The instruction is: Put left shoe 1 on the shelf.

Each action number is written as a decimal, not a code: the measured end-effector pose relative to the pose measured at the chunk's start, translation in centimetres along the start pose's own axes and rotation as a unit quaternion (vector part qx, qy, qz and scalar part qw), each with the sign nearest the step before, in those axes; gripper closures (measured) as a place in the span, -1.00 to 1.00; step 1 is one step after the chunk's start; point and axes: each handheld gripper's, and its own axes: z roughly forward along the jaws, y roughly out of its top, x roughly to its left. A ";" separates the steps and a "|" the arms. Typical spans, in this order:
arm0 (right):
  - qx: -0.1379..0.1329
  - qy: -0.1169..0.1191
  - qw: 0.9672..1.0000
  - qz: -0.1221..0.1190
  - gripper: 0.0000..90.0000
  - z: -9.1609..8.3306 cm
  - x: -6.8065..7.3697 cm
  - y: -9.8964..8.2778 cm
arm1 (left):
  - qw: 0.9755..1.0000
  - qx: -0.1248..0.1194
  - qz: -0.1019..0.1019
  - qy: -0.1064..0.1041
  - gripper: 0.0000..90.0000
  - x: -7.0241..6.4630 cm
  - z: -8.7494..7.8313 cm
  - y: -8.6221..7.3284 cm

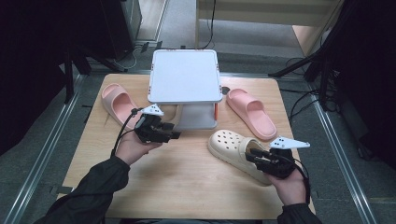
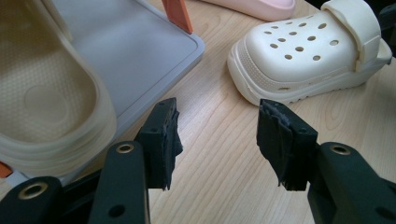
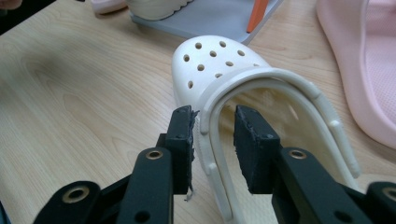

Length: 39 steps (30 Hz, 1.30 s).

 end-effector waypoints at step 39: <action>0.062 0.093 0.993 -0.030 0.72 6.3 2.1 3.7 | 1.000 0.000 -0.027 0.014 0.61 -0.1 -3.0 -2.1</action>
